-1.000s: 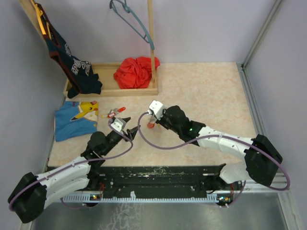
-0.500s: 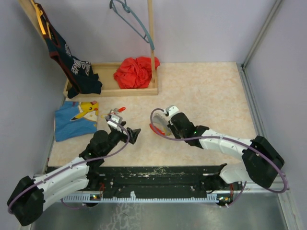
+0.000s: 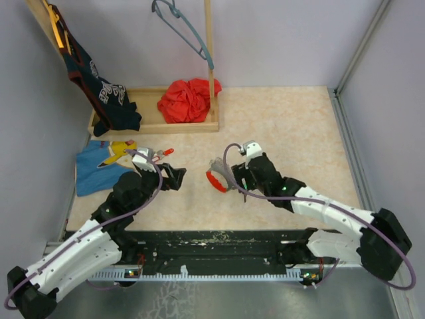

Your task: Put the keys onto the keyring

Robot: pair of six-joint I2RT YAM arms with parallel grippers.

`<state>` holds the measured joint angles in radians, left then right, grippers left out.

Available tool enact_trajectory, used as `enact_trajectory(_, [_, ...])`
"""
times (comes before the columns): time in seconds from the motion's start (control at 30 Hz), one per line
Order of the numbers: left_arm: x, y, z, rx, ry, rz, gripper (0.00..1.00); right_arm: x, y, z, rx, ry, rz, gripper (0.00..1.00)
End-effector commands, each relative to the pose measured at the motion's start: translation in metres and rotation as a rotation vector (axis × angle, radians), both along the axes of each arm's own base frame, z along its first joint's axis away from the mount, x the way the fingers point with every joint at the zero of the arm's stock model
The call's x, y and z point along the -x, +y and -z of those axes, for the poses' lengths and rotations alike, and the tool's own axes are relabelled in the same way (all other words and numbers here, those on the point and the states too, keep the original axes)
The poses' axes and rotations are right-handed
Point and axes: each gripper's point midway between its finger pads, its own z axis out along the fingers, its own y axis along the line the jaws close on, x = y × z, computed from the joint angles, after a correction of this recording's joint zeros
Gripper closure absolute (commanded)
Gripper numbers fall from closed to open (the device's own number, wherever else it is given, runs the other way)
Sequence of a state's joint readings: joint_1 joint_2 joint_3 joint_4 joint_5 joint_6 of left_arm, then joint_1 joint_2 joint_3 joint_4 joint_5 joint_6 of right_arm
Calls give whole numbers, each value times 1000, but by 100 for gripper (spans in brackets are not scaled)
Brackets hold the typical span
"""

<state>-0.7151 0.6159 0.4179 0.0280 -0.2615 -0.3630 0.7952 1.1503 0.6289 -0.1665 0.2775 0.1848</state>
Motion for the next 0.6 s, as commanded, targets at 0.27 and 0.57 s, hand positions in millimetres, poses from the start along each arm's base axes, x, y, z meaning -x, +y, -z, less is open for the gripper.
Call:
enact_trajectory(0.27, [15, 34, -61, -5, -25, -83, 0, 5, -63, -134, -282, -451, 202, 17])
enact_trajectory(0.57, [24, 58, -87, -10, -141, -134, 0, 18, -83, -151, -380, -562, 235, 15])
